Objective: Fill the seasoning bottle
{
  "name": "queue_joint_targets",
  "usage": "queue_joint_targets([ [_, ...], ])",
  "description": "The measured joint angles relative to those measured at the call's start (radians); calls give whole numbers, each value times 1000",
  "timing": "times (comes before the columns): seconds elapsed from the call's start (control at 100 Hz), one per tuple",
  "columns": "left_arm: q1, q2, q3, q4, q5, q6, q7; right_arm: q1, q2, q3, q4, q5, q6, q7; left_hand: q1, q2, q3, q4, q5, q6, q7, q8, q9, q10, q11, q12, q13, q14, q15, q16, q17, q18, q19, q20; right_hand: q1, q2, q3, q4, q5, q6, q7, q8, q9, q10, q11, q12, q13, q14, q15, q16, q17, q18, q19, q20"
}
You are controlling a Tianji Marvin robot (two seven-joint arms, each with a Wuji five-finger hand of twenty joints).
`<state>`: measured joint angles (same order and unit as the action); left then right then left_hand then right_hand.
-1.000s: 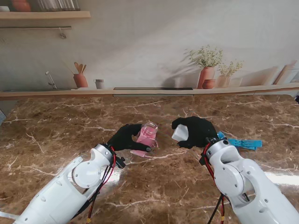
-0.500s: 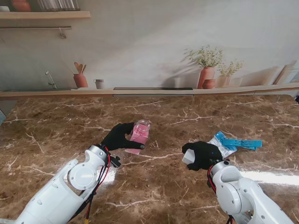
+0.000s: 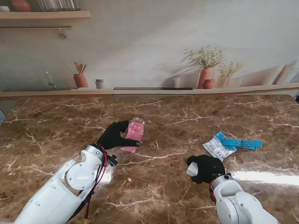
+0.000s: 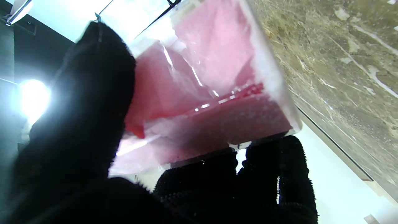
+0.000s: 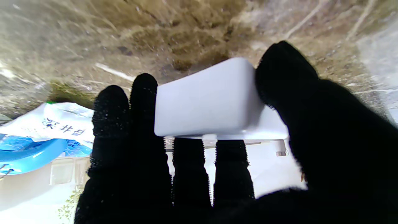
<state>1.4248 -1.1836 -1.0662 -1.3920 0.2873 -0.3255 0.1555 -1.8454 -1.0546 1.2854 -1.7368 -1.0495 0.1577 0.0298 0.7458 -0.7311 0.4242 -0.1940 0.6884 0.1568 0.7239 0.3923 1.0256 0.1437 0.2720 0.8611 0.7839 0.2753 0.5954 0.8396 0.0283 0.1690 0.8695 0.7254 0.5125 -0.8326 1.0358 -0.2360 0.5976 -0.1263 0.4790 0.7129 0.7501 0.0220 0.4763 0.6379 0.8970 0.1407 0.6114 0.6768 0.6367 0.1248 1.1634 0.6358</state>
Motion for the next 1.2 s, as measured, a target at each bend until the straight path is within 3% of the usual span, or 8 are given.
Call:
queue_joint_targets([
  [0.32, 3, 0, -12, 8, 8, 4, 21, -30, 3, 5, -9, -51, 17, 19, 0, 0, 0, 0, 0, 0, 0, 0, 0, 0, 0, 0, 0, 0, 0, 0, 0, 0, 0, 9, -2, 12, 14, 22, -60, 10, -35, 5, -84, -53, 16, -25, -97, -31, 13, -20, -101, -36, -76, 0],
  [0.49, 3, -4, -16, 20, 12, 5, 36, -41, 6, 17, -32, -69, 13, 65, 0, 0, 0, 0, 0, 0, 0, 0, 0, -1, 0, -1, 0, -11, 0, -2, 0, 1, 0, 10, -121, -3, 26, 28, -146, 125, -125, -8, -198, -69, -43, -77, -217, -155, -66, -70, -201, -74, -155, 24],
  [0.63, -1, -7, -17, 43, 12, 7, 48, -59, 6, 32, -48, -72, -11, 78, 0, -1, 0, 0, 0, 0, 4, -1, 10, -2, -17, -2, 0, -11, 0, -7, 0, 3, 0, 11, -230, -10, 27, 28, -206, 166, -197, -23, -284, -72, -93, -111, -295, -167, -200, -135, -258, -77, -212, 38],
  [0.72, -4, -10, -17, 59, 11, 9, 56, -71, 6, 40, -58, -53, -20, 65, 0, -1, 0, 0, 0, 0, 4, -1, 11, -6, -26, -10, 0, -13, -1, -8, 0, 3, 0, 20, -240, 12, 24, 28, -225, 167, -217, -24, -305, -72, -105, -122, -308, -167, -205, -147, -274, -77, -242, 39],
  [1.04, -31, -25, -19, 150, -20, 20, 83, -87, -6, 60, -90, -48, -20, -38, 6, -12, 34, -1, -55, -1, 19, 168, 36, -22, -114, -122, -11, -39, -64, -46, 0, 3, 0, 22, -239, 162, -137, 28, -235, 179, -229, -24, -322, -69, -120, -124, -330, -167, -228, -157, -286, -76, -291, 63],
  [1.08, -36, -28, -19, 163, -31, 25, 86, -87, -7, 62, -93, -50, -21, -47, 6, -12, 34, -1, -67, -2, 23, 197, 36, -22, -119, -143, -29, -50, -82, -56, 0, 3, 0, 22, -238, 182, -169, 50, -235, 179, -229, -24, -322, -69, -120, -124, -330, -167, -228, -157, -286, -76, -291, 73],
  [1.13, -42, -31, -19, 178, -39, 32, 86, -87, -8, 65, -98, -51, -24, -51, 6, -12, 46, -1, -91, -7, 24, 244, 30, -23, -119, -186, -31, -64, -102, -73, 0, 3, 0, 22, -235, 251, -305, 77, -235, 180, -229, -24, -322, -68, -120, -124, -330, -167, -228, -157, -286, -76, -291, 75],
  [1.2, -52, -35, -19, 202, -48, 42, 86, -86, -9, 66, -101, -51, -29, -57, 6, -12, 55, -11, -105, -14, 24, 283, 19, -32, -110, -247, -74, -80, -136, -96, -1, 3, 0, 23, -239, 244, -362, 130, -235, 180, -229, -24, -322, -67, -120, -124, -330, -167, -228, -157, -286, -76, -295, 75],
])
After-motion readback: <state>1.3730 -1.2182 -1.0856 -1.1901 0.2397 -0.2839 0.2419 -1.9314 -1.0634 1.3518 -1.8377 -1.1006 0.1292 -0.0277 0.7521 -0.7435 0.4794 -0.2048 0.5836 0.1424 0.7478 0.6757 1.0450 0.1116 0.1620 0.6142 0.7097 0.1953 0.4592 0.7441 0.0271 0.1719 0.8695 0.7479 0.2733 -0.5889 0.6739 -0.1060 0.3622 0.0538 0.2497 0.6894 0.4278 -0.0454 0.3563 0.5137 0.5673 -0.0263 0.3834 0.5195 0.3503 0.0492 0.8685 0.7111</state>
